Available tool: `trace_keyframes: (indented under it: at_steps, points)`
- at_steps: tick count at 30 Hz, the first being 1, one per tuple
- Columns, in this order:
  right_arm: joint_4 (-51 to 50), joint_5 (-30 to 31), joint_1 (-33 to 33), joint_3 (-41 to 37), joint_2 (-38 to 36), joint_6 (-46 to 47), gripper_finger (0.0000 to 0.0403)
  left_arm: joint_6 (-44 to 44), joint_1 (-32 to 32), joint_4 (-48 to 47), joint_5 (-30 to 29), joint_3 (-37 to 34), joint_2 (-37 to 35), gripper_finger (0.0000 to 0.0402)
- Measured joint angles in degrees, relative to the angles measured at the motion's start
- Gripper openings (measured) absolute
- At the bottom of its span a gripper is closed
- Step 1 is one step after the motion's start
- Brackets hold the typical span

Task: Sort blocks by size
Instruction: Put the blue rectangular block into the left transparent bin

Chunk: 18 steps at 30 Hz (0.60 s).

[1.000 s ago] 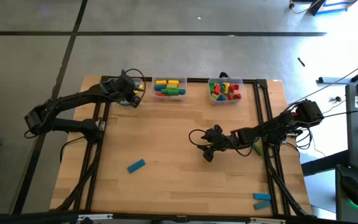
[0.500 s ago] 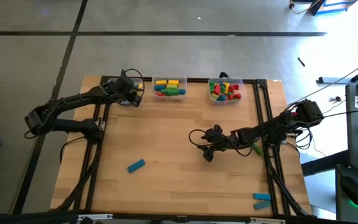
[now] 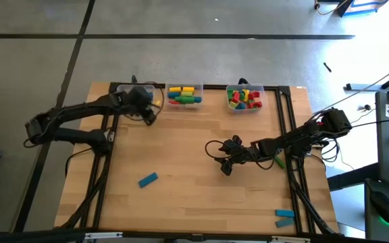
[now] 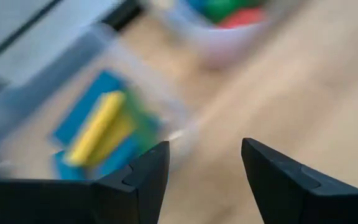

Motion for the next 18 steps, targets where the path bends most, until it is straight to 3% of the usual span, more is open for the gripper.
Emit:
trace_keyframes:
  at_steps: [6, 18]
  points:
    - [0.1, 0.0, 0.0, 0.0, 0.0, 0.0, 0.0257, -1.0, -13.4, -1.5, 8.6, 0.1, -1.4, 0.0194]
    - [0.1, 0.0, 0.0, 0.0, 0.0, 0.0, 0.0257, -10.9, -44.5, -4.6, 8.3, 0.1, -0.4, 0.0193]
